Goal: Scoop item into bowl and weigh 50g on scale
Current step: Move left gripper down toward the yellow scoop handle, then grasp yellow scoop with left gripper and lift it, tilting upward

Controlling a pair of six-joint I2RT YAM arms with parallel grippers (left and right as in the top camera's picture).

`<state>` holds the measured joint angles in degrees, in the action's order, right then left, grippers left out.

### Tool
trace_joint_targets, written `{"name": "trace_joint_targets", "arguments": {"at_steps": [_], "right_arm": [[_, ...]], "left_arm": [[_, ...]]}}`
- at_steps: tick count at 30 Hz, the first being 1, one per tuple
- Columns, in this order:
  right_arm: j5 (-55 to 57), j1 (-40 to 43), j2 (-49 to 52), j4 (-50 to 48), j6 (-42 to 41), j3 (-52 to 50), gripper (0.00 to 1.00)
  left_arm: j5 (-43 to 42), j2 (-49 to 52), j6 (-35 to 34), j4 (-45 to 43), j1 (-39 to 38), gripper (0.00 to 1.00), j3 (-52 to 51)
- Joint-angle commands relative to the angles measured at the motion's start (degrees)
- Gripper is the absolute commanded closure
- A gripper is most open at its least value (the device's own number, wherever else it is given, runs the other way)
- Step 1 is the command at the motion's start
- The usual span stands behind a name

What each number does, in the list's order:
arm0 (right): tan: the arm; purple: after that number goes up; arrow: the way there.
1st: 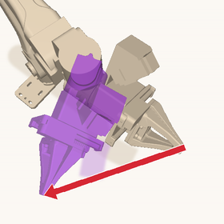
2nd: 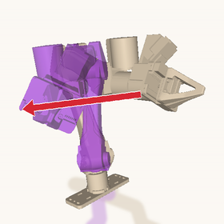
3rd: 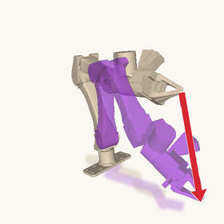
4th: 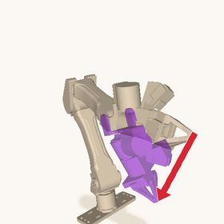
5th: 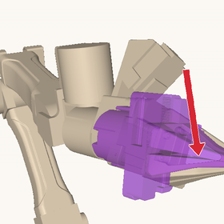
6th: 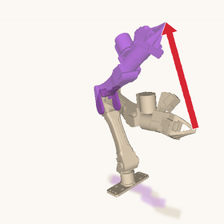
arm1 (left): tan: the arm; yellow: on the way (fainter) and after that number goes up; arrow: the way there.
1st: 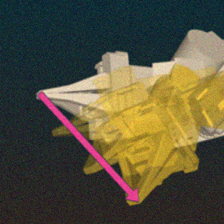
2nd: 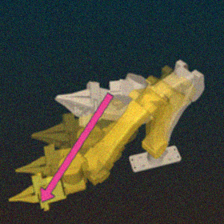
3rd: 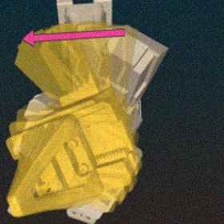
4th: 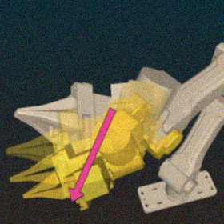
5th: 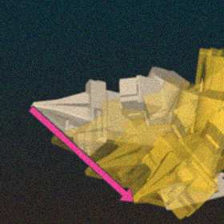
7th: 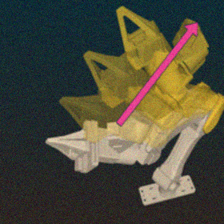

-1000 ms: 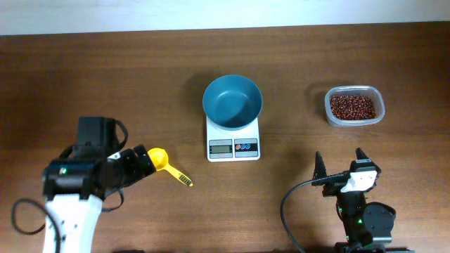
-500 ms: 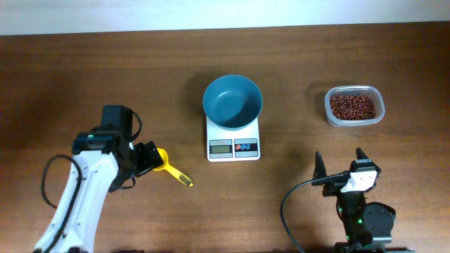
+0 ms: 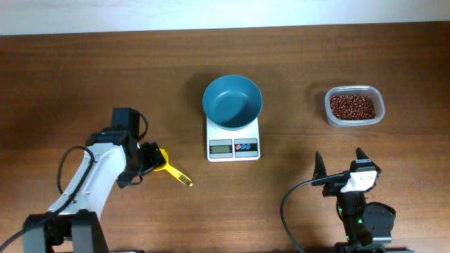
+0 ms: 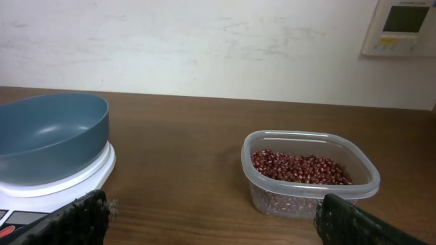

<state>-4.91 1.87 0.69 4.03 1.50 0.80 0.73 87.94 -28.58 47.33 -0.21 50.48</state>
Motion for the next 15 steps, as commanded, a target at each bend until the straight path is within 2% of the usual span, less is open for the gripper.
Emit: {"name": "trace_joint_targets", "arguments": {"at_steps": [1, 6, 8, 11, 13, 15], "right_arm": [[0.48, -0.46, -0.33, 0.09, -0.22, -0.48, 0.01], [0.48, -0.46, -0.33, 0.09, -0.22, -0.48, 0.01], [0.48, -0.46, -0.33, 0.11, -0.22, -0.48, 0.01], [0.48, -0.46, -0.33, 0.09, -0.22, -0.48, 0.01], [0.48, -0.46, -0.33, 0.09, -0.22, -0.48, 0.01], [0.48, -0.46, -0.33, 0.11, -0.22, -0.48, 0.01]], "left_arm": [[0.55, 0.57, -0.55, -3.56, -0.11, 0.11, -3.08], [0.11, 0.57, -1.68, -9.03, -0.11, 0.13, -6.95], [0.13, 0.57, -1.86, -10.47, -0.11, 0.20, -7.63], [0.13, 0.57, -1.86, -13.00, -0.11, 0.24, -8.66], [0.13, 0.57, -1.86, -14.16, -0.11, 0.32, -9.18], [0.11, 0.57, -2.47, -14.23, -0.11, 0.44, -9.20]]}}
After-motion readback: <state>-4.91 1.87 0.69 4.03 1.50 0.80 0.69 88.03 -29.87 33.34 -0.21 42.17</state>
